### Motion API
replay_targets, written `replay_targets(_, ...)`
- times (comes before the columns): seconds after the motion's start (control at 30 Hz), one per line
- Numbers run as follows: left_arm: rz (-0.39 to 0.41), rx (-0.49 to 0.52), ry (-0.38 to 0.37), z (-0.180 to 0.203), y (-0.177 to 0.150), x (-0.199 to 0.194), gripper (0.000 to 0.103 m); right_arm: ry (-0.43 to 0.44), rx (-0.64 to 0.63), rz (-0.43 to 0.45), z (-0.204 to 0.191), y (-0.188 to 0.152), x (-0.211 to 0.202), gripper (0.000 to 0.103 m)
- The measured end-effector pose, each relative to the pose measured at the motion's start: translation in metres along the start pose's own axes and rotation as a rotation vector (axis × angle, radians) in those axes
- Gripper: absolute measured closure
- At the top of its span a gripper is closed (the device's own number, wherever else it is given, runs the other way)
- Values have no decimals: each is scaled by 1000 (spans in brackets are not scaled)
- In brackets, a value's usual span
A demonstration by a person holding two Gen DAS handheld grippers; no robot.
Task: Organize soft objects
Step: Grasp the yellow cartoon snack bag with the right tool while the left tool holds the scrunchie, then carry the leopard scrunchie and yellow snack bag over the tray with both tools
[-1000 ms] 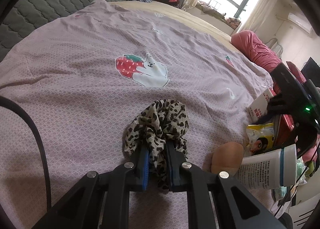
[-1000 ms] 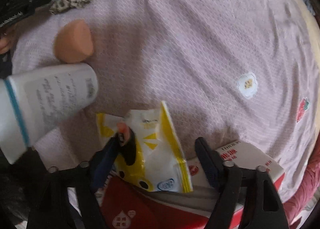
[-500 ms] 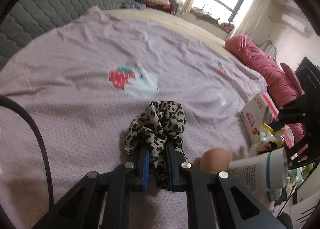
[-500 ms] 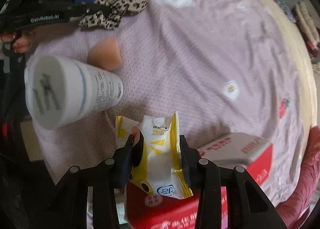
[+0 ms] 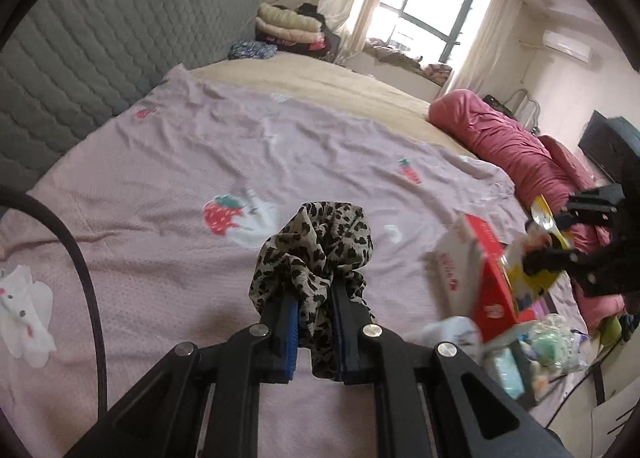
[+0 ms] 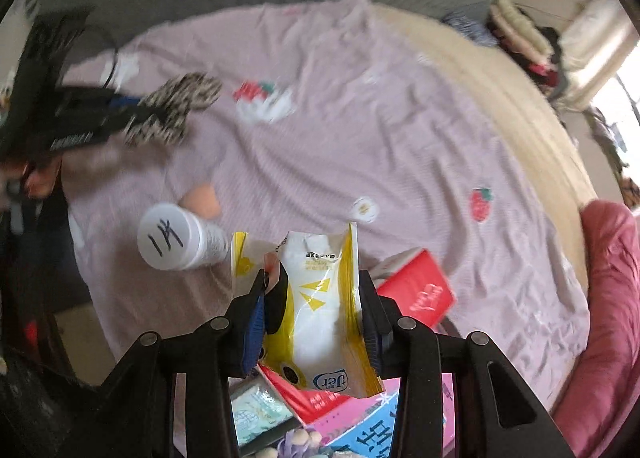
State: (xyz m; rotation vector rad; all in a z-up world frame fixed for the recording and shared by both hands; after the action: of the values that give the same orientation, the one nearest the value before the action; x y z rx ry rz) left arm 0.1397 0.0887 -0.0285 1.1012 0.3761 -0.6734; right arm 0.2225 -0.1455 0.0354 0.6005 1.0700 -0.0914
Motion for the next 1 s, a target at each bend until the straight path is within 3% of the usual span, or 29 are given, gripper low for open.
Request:
replay_targets(0.27, -7, 70, -42, 64, 3, -22, 89, -58, 111, 63, 20, -25, -43, 61)
replay_targets(0.57, -39, 187, -103, 143, -5, -17, 89, -104, 263, 98, 47, -90, -83, 61)
replay_targets(0.87, -172, 365, -237, 257, -46, 32, 89, -153, 490, 39, 82, -185, -85, 61)
replay_targets(1.0, -249, 414, -249, 290, -65, 66, 89, -146, 593, -14, 90, -231, -73, 61)
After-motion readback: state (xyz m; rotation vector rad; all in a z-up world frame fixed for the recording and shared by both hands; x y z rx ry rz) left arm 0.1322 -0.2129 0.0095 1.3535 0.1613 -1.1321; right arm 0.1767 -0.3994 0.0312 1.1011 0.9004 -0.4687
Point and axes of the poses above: each gripper's, at about its wrist camera, not at the fingertips, and x roughly the way its jaws point, z to its right, y to its top, the point moved 2 cm from there along x, roughly the way its jaws point, and after that the axes turned 12 degrees about -y, right-handed, at the moved point
